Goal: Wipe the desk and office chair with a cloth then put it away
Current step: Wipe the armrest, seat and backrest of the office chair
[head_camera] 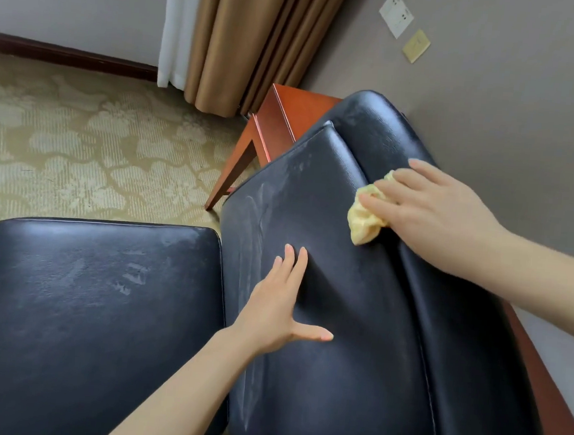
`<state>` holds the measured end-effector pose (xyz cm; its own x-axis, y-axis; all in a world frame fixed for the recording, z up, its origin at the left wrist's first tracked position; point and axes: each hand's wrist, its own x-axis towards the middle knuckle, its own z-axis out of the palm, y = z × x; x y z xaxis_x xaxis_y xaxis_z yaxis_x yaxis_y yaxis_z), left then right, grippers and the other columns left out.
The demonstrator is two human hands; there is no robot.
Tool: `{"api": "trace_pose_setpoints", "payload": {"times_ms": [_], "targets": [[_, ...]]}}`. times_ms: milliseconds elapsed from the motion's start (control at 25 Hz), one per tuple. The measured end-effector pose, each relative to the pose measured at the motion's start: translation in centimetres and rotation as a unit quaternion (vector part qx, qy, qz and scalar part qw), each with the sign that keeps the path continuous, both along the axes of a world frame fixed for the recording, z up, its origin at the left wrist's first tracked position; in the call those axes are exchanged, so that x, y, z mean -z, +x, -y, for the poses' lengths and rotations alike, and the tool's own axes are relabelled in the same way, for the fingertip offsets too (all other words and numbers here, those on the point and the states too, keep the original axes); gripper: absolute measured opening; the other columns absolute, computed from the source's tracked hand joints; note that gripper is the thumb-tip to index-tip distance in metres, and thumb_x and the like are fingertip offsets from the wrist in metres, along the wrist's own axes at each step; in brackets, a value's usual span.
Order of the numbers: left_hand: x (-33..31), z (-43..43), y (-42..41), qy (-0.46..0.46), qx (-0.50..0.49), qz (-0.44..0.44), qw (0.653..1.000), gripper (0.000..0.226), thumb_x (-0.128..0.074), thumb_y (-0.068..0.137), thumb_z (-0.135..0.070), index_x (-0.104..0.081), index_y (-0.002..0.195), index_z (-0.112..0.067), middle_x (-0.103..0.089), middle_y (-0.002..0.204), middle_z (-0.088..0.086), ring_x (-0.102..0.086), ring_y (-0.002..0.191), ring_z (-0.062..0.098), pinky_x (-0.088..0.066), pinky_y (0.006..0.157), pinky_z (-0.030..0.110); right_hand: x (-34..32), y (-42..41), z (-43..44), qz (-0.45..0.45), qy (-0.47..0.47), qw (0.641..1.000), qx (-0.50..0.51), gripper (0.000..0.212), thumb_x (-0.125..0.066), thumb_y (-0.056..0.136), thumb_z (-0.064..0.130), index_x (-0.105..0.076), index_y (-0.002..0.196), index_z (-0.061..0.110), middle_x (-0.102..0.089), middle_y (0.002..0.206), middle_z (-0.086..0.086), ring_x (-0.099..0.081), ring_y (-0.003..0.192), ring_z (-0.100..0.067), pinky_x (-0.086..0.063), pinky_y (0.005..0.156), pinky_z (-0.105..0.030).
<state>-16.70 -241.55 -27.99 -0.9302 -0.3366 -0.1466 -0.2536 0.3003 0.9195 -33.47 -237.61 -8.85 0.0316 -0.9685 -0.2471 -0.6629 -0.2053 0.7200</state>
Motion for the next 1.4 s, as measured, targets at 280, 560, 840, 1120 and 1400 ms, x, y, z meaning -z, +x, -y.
{"api": "trace_pose_setpoints", "payload": {"times_ms": [280, 560, 840, 1120, 1400], "targets": [[1.3, 2.7, 0.9, -0.041, -0.021, -0.041, 0.998, 0.099, -0.069, 0.075, -0.055, -0.006, 0.15, -0.036, -0.003, 0.159, -0.012, -0.007, 0.145, 0.005, -0.01, 0.118, 0.041, 4.0, -1.9, 13.1, -0.008, -0.046, 0.981, 0.187, 0.03, -0.045, 0.095, 0.012, -0.049, 0.124, 0.017, -0.052, 0.125, -0.007, -0.038, 0.122, -0.027, -0.015, 0.112, -0.041], [3.2, 7.1, 2.9, -0.095, -0.112, 0.01, 0.989, 0.085, -0.063, 0.076, -0.061, -0.028, 0.147, -0.027, -0.03, 0.152, -0.006, -0.026, 0.14, 0.014, -0.022, 0.114, 0.043, 12.2, 2.1, 14.6, -0.009, 0.007, 0.988, 0.153, 0.038, -0.043, 0.094, 0.018, -0.05, 0.131, 0.017, -0.051, 0.132, -0.006, -0.042, 0.125, -0.028, -0.017, 0.115, -0.045], [5.4, 6.6, 4.8, -0.066, -0.13, 0.082, 0.986, 0.082, -0.063, 0.079, -0.059, -0.029, 0.146, -0.026, -0.035, 0.15, -0.005, -0.032, 0.137, 0.016, -0.027, 0.112, 0.044, 14.4, 5.6, 6.6, 0.057, 0.217, 0.974, 0.019, 0.034, -0.042, 0.096, 0.018, -0.048, 0.129, 0.017, -0.05, 0.131, -0.004, -0.042, 0.123, -0.025, -0.025, 0.111, -0.038], [5.8, 6.8, 6.0, -0.011, -0.137, 0.081, 0.987, 0.084, -0.065, 0.079, -0.054, -0.027, 0.147, -0.024, -0.032, 0.152, -0.004, -0.03, 0.138, 0.016, -0.026, 0.113, 0.04, 4.2, 1.0, 5.7, 0.108, 0.248, 0.963, -0.023, 0.048, -0.048, 0.082, 0.007, -0.054, 0.113, 0.043, -0.055, 0.108, 0.025, -0.052, 0.1, -0.001, -0.032, 0.086, -0.023], [6.9, 6.8, 7.6, 0.011, -0.152, 0.061, 0.986, 0.085, -0.065, 0.078, -0.055, -0.027, 0.148, -0.024, -0.032, 0.152, -0.006, -0.03, 0.138, 0.014, -0.027, 0.113, 0.04, 9.3, -2.4, 15.2, 0.07, 0.121, 0.98, 0.143, 0.042, -0.046, 0.094, 0.008, -0.052, 0.13, 0.029, -0.052, 0.136, 0.001, -0.046, 0.124, -0.023, -0.024, 0.111, -0.043]]}}
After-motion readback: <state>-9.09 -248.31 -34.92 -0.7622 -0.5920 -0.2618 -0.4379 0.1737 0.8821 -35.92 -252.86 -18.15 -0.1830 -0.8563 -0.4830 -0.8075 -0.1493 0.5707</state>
